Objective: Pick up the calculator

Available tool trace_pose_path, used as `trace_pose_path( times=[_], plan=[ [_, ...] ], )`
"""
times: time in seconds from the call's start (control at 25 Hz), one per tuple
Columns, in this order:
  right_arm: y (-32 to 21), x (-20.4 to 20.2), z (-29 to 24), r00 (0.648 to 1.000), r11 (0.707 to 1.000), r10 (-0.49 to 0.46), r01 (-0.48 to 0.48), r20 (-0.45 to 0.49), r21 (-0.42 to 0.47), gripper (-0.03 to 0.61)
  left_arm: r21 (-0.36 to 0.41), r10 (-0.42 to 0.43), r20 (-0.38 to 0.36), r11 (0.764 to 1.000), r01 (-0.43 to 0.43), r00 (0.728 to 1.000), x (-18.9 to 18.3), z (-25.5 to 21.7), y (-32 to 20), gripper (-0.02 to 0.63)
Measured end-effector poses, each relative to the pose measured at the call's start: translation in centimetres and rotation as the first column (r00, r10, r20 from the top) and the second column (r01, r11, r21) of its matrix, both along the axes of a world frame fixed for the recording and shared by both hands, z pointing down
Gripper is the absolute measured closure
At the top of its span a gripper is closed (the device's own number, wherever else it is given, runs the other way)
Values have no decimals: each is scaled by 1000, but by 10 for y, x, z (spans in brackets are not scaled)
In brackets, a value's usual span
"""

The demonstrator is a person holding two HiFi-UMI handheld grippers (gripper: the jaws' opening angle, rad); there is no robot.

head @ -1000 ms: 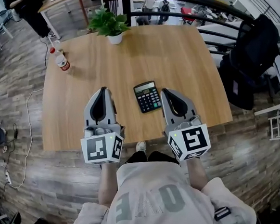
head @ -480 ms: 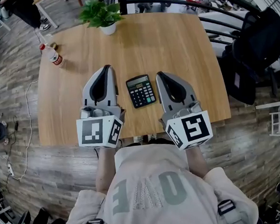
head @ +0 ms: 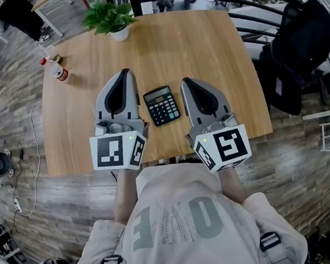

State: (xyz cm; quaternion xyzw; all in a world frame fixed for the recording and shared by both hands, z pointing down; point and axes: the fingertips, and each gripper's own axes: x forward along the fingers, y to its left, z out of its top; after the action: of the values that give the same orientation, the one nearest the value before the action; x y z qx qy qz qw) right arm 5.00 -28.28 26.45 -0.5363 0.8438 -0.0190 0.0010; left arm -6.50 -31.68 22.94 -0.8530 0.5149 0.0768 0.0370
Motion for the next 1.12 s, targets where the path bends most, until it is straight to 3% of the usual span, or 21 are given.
trace_pose_path(
  times=[0.16, 0.2, 0.24, 0.28, 0.32, 0.44, 0.52, 0.56, 0.64, 0.72, 0.8, 0.88, 0.96, 1.04, 1.12],
  plan=[
    [-2, 0, -1, 1000, 1000, -2, 2, 1, 7, 560, -62, 67, 45, 996, -64, 997, 10, 8, -13, 601],
    [-1, 0, 0, 1000, 1000, -2, 2, 2, 3, 560, -95, 110, 60, 990, -104, 992, 16, 12, -17, 534],
    [0, 0, 1, 1000, 1000, 1, -1, 5, -4, 560, -133, 161, 73, 980, -150, 984, 22, 16, -22, 393],
    [1, 2, 3, 1000, 1000, 6, -5, 8, -14, 560, -170, 209, 85, 966, -193, 974, 29, 20, -27, 327],
    [1, 4, 5, 1000, 1000, 12, -12, 11, -25, 560, -198, 251, 103, 953, -227, 963, 34, 24, -32, 325],
    [1, 11, 9, 999, 999, 29, -28, 21, -45, 560, -266, 339, 225, 923, -277, 913, 44, 43, -47, 325],
    [2, 14, 12, 999, 998, 39, -38, 26, -50, 560, -327, 407, 307, 894, -306, 860, 50, 63, -55, 325],
    [2, 16, 12, 999, 998, 45, -44, 29, -54, 560, -374, 460, 336, 866, -331, 822, 54, 76, -58, 327],
    [2, 20, 15, 998, 997, 55, -53, 35, -61, 560, -499, 591, 371, 777, -383, 716, 61, 110, -61, 328],
    [2, 24, 19, 997, 995, 63, -60, 37, -74, 560, -628, 712, 355, 662, -409, 606, 65, 146, -64, 328],
    [1, 27, 24, 997, 994, 72, -68, 39, -89, 560, -747, 812, 255, 510, -426, 525, 67, 178, -65, 328],
    [-1, 28, 28, 996, 991, 82, -78, 40, -104, 560, -834, 875, 108, 338, -436, 471, 71, 204, -63, 328],
    [-3, 28, 31, 996, 990, 87, -82, 36, -113, 560, -886, 904, 8, 205, -417, 428, 72, 229, -62, 328],
    [-6, 29, 34, 995, 988, 96, -92, 30, -124, 560, -924, 928, -29, 117, -363, 371, 72, 254, -59, 328],
    [-12, 32, 36, 994, 987, 103, -99, 25, -130, 560, -956, 956, -30, 57, -288, 290, 71, 278, -54, 328]
  ],
)
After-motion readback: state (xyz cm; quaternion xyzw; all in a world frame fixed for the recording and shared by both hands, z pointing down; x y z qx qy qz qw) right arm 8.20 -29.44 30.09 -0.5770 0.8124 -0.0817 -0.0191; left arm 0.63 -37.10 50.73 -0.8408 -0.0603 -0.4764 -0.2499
